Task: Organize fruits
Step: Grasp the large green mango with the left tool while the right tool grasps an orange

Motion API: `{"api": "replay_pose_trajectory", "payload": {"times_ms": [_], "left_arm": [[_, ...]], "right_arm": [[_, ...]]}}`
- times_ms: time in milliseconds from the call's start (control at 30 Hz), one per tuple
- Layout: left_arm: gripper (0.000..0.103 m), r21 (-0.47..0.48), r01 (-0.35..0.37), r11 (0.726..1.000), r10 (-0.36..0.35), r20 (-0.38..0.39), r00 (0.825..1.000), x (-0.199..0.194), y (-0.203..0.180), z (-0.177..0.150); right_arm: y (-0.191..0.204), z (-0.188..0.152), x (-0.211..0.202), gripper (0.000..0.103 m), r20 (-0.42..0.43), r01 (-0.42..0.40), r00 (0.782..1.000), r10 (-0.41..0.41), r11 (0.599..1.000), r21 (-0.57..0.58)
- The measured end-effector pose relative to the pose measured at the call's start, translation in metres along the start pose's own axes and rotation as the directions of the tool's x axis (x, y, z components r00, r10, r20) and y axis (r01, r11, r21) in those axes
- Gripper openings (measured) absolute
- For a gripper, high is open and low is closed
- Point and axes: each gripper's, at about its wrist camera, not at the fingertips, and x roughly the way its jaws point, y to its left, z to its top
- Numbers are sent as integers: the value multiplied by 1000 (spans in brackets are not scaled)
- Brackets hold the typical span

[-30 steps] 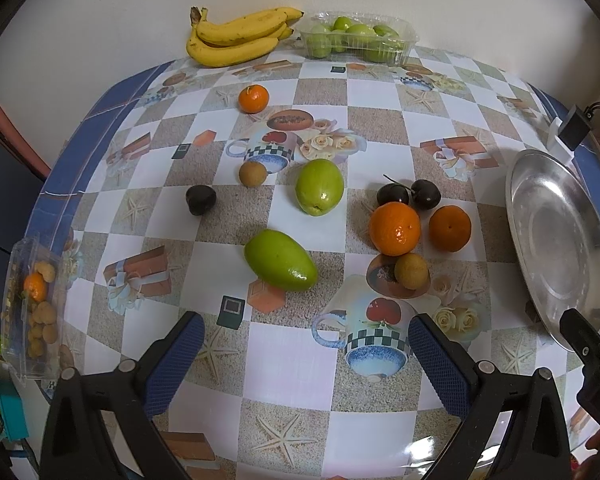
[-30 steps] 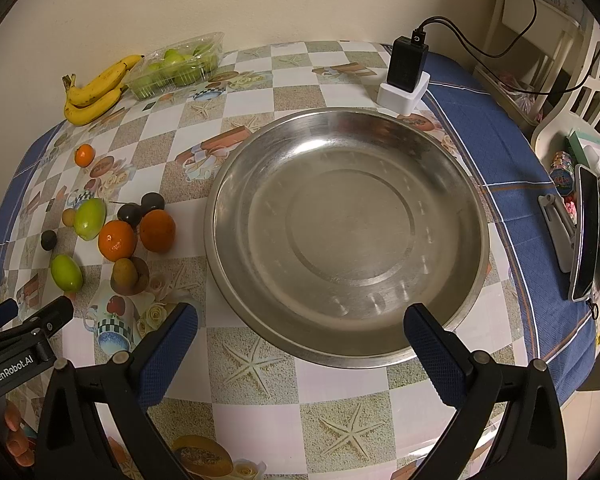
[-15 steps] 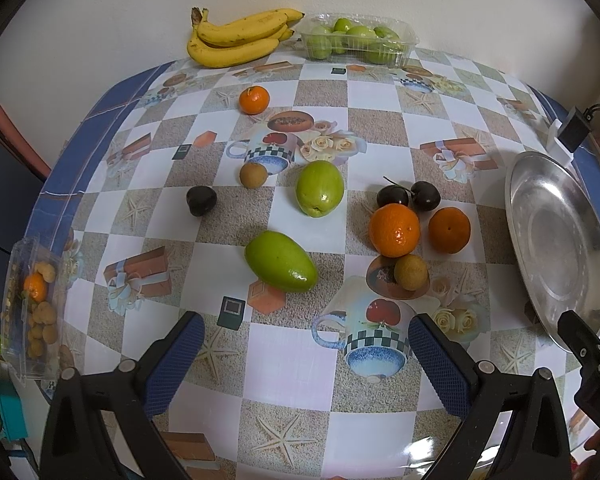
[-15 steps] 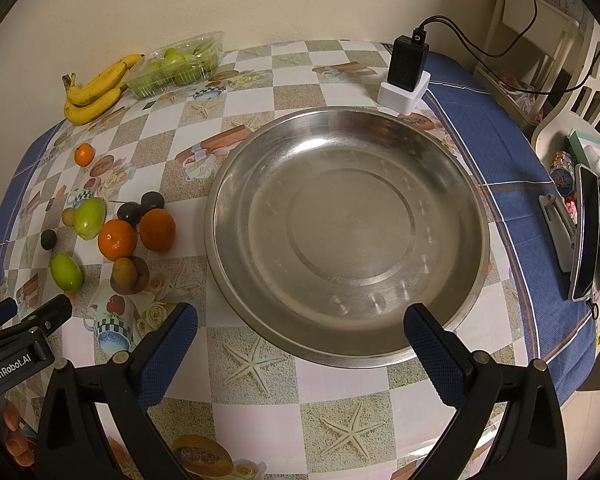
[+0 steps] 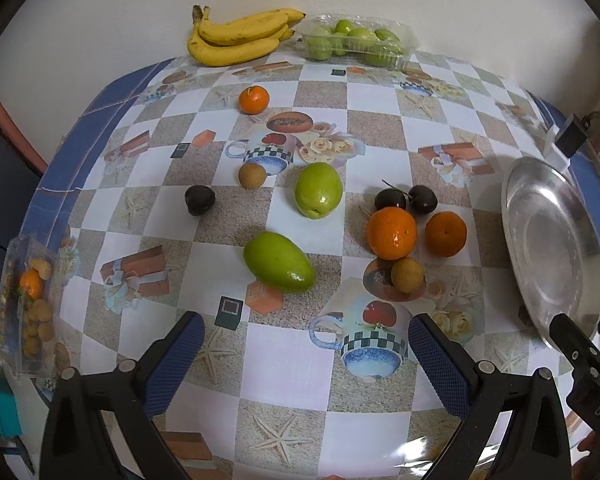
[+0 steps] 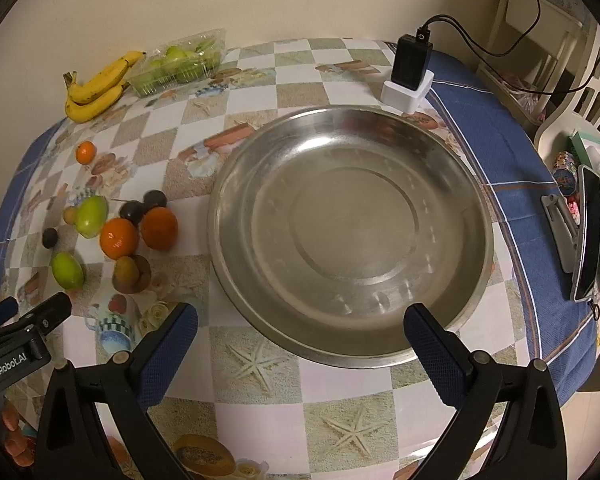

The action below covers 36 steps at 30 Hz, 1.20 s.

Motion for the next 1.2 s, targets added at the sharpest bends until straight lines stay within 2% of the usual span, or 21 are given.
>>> {"api": "replay_pose_trajectory", "payload": {"times_ms": [400,633,800,867,1200], "left_arm": [[103,-158,60,986,-54,41,998,-1,37,35],[102,-219,64,974,-64,6,998,13,47,50],[93,-247,74,966,-85,-33,996,27,49,57],[91,-265,80,961,-96,-49,994,33,50,60],[78,-303,89,949,-128,-112,986,60,55,54]], "right_arm": [[40,36,-12,103,53,-147,987,150,988,-54],[67,61,-9,101,57,-199,977,205,976,-92],[81,71,3,87,24,-217,975,220,970,-106],[85,74,10,78,6,-219,975,221,969,-114],[94,77,39,54,-77,-230,972,221,965,-125]]}}
